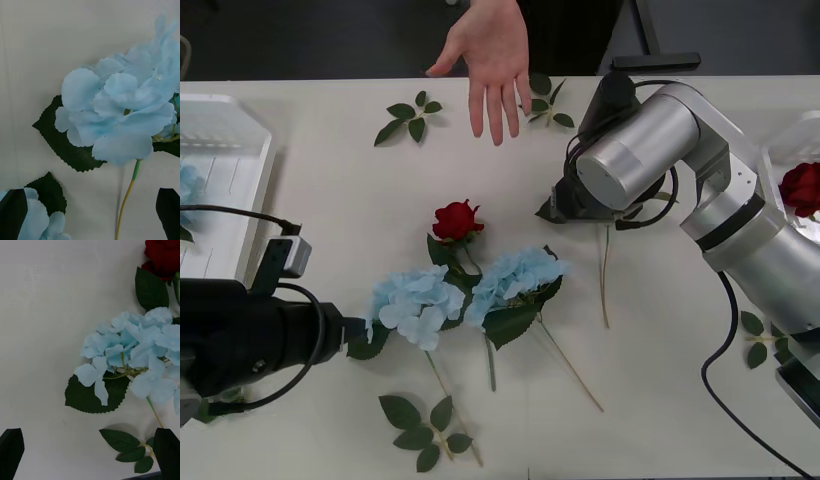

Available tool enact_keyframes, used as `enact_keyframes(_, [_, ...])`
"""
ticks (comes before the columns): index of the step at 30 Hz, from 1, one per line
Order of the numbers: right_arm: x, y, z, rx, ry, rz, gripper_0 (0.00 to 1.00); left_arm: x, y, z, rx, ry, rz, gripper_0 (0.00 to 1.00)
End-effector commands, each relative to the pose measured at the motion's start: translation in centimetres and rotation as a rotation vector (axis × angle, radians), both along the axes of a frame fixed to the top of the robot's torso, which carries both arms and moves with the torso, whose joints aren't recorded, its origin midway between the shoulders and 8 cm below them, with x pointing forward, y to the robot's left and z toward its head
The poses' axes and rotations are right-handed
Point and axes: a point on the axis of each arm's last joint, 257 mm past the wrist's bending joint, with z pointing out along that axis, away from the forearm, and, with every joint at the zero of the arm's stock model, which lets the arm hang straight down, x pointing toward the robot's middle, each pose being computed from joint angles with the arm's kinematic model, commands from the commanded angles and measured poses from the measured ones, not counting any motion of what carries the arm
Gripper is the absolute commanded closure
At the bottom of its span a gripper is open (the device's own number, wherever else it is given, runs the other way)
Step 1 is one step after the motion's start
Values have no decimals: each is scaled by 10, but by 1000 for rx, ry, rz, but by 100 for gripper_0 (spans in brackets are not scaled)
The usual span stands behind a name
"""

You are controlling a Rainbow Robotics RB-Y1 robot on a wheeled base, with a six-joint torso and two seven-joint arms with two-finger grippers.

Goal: Place the red flowers into the right box and the blue flowers into the left box. If a person shows an open palm, hand one flower to the person first, then continue sorting.

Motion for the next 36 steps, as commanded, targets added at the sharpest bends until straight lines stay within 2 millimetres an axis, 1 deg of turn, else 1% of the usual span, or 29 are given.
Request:
enact_keyframes(1, [10, 4, -7, -42, -30, 31, 0, 2, -14, 14, -5, -48, -60, 0])
enact_keyframes(6, [13, -10, -24, -99, -28, 30, 0, 2, -14, 14, -5, -48, -60, 0])
enact_keyframes(9, [13, -15, -26, -113, -26, 29, 0, 2, -14, 14, -5, -48, -60, 0])
enact_keyframes(12, [10, -22, -32, -132, -23, 21, 0, 2, -14, 14, -5, -48, -60, 0])
enact_keyframes(16, [9, -34, -38, -162, -25, 11, 0, 2, -14, 14, -5, -48, -60, 0])
enact_keyframes(17, [9, -40, -40, -171, -22, 3, 0, 2, -14, 14, -5, -48, -60, 0])
enact_keyframes(19, [8, -43, -41, -179, -19, -1, 0, 2, -14, 14, -5, -48, -60, 0])
enact_keyframes(23, [6, -47, -49, -177, 3, -8, 0, 2, -14, 14, -5, -48, -60, 0])
enact_keyframes(27, [5, -44, -53, -156, 10, -9, 0, 2, -14, 14, -5, -48, -60, 0])
enact_keyframes(36, [9, -41, -72, -98, 28, -23, 0, 2, -14, 14, -5, -48, -60, 0])
